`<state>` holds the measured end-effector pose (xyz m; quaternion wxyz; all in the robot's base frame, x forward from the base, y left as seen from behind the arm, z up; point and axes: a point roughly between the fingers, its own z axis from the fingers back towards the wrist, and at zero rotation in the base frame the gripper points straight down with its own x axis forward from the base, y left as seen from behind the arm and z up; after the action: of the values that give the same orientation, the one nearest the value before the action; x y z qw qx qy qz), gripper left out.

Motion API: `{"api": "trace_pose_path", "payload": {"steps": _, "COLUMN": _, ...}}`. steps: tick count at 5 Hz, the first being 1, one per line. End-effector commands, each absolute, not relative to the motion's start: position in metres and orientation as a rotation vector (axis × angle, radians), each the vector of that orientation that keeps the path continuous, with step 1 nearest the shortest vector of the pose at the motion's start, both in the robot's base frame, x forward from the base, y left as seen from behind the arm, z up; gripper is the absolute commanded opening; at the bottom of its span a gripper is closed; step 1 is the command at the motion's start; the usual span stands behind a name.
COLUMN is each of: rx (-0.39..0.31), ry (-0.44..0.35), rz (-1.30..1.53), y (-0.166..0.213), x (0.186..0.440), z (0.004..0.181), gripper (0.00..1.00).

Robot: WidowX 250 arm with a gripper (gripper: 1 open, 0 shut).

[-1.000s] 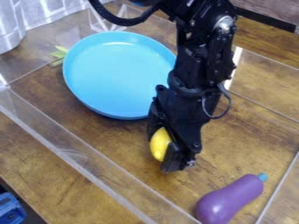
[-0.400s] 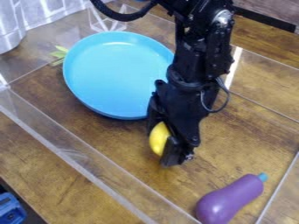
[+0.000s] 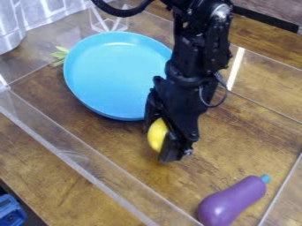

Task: Put the lemon on the blue tray

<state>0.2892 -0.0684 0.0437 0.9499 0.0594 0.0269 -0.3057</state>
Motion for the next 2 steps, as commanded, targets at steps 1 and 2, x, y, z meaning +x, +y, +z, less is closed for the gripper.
{"api": "trace_pose_path", "payload": {"steps": 1, "rx": 0.131, "ry": -0.024, "rz": -0.596, "y": -0.0623, "x": 0.3031, "z": 0.0687, "gripper": 0.0}}
{"api": "trace_pose_path", "payload": {"steps": 2, "rx": 0.135, "ry": -0.025, "rz": -0.591, "y": -0.0591, "x": 0.3051, "z": 0.0704, "gripper": 0.0}}
